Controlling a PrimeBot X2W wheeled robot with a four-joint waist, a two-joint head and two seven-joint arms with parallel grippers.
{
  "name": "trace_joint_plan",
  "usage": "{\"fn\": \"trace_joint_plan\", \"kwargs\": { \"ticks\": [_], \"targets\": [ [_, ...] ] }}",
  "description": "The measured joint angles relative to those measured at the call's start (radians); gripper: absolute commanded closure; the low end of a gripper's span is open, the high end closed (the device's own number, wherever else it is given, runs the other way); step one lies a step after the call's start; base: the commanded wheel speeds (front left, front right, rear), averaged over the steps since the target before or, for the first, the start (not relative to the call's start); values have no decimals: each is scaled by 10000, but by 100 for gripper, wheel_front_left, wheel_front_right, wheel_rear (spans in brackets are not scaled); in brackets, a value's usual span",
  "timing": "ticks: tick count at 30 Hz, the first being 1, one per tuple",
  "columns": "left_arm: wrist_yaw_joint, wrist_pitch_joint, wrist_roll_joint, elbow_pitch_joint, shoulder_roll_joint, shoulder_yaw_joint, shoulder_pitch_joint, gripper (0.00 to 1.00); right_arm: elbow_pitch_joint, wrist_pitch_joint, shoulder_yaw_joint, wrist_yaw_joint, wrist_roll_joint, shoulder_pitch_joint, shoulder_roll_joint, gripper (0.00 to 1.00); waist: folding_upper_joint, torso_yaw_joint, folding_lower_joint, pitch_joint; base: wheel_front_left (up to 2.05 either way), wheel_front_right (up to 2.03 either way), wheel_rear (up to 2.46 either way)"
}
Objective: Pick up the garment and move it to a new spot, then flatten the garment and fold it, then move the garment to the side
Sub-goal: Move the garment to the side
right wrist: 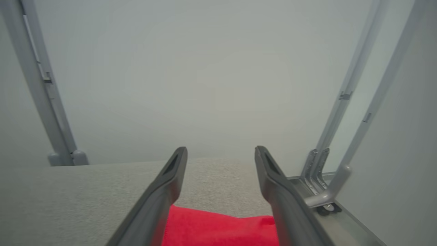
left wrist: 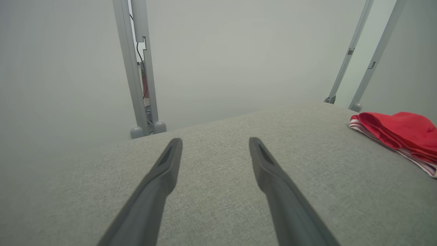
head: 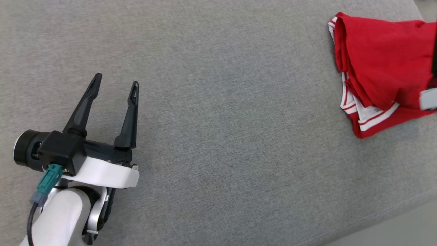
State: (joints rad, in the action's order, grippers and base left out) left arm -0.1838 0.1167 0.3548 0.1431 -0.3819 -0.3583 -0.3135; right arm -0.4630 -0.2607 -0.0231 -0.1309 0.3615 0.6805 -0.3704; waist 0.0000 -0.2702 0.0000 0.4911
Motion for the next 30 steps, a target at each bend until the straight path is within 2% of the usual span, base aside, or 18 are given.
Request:
{"fn": "trace_joint_plan", "kwargs": {
  "ticks": [4, 10, 20, 30],
  "targets": [
    [-119, 207, 90, -94, 29, 174, 51, 0, 1793, -40, 217, 2, 82, -1042, 876, 0, 0, 313, 0, -272, 0, 0, 0],
    [-343, 548, 173, -163, 173, 334, 240, 0, 3498, -40, 144, 2, -309, -2418, 1885, 0, 0, 938, 0, -731, 0, 0, 0],
    [-550, 966, 349, -334, 270, 474, 1058, 0, 4211, 17, -157, 2, -1147, -4230, 2740, 0, 0, 1748, -1, -1810, 0, 0, 0],
    [-721, 1206, 439, -523, 418, 441, 2082, 0, 4621, 433, -21, 2, -1703, -5888, 3097, 0, 0, 2076, 0, -3050, 0, 0, 0]
  ]
}}
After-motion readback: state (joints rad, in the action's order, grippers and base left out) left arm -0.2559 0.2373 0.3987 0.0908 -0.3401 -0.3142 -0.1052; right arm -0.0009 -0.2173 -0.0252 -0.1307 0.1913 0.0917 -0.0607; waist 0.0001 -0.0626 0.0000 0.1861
